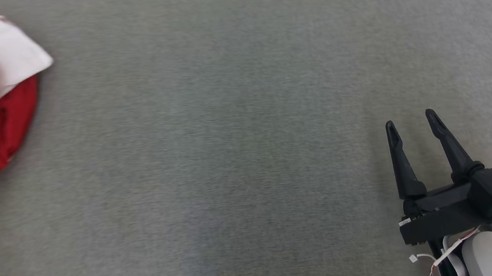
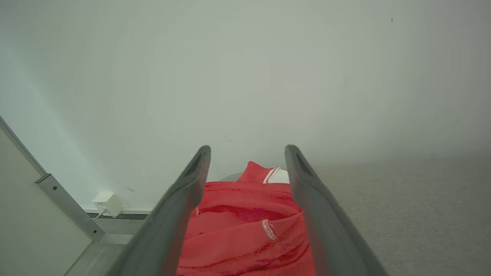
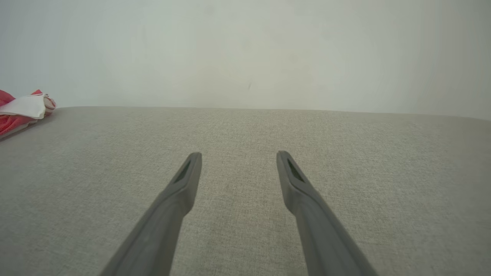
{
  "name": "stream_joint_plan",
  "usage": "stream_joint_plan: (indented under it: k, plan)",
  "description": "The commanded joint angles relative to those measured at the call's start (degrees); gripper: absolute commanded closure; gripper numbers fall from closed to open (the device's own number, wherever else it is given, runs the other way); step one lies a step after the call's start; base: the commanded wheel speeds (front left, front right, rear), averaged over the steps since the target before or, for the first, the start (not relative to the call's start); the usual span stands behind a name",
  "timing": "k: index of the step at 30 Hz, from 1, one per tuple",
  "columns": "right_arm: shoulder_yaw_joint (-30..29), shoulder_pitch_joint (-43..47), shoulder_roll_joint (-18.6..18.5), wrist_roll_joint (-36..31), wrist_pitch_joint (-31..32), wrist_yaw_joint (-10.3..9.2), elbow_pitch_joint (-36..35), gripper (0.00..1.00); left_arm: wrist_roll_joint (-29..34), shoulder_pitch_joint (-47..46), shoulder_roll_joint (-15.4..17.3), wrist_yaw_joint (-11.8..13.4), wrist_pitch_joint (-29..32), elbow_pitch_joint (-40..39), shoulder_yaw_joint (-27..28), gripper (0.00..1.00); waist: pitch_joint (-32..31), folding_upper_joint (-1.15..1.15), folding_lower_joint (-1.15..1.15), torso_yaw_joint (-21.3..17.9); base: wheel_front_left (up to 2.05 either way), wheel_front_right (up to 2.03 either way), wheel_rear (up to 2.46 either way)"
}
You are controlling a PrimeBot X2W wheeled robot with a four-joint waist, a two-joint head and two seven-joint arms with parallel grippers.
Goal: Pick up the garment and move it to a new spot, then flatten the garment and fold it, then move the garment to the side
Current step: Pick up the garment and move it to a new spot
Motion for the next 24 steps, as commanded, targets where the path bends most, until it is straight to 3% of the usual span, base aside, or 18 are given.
stream_joint_plan:
  k: [1,10,17,21,22,23,24]
  plan:
    - [-0.1,-0.5,0.1,-0.3,0.0,-0.12,-0.3,0.00,-1.0,-1.0,0.8,0.1,0.8,0.9,-0.5,0.00,5.3,-0.02,-0.02,-5.8,0.00,0.00,0.00]
    - [-0.4,-0.6,0.4,0.2,0.0,-0.12,-1.6,0.00,-5.0,-4.4,9.4,0.1,7.8,9.3,-9.4,0.00,6.2,-0.02,-0.02,-9.1,0.00,0.00,0.00]
    - [-0.2,-0.5,0.5,0.6,0.0,-0.12,-1.7,0.00,-6.1,-5.6,13.0,0.1,12.5,16.3,-14.6,0.00,6.2,-0.02,-0.02,-10.3,0.00,0.00,0.00]
    - [-0.2,-0.3,0.6,0.7,0.0,-0.12,-1.7,0.00,-8.8,-6.5,13.1,0.1,15.6,20.1,-16.1,0.00,5.9,-0.02,-0.02,-10.5,0.00,0.00,0.00]
    - [-0.1,-0.1,0.6,0.7,0.0,-0.12,-1.6,0.00,-9.0,-6.8,13.1,0.1,16.1,20.8,-16.4,0.35,5.7,-0.02,-0.02,-10.4,0.00,0.00,0.00]
    - [-0.2,0.1,0.6,0.7,0.0,-0.12,-1.5,0.00,-9.0,-7.1,13.1,0.1,16.2,21.3,-16.9,0.78,5.5,-0.02,-0.02,-10.3,0.00,0.00,0.00]
    - [-0.1,0.1,0.6,0.7,0.0,-0.12,-1.4,0.00,-9.3,-7.3,13.0,0.1,15.7,21.5,-17.2,1.00,5.3,-0.02,-0.02,-10.2,0.00,0.00,0.00]
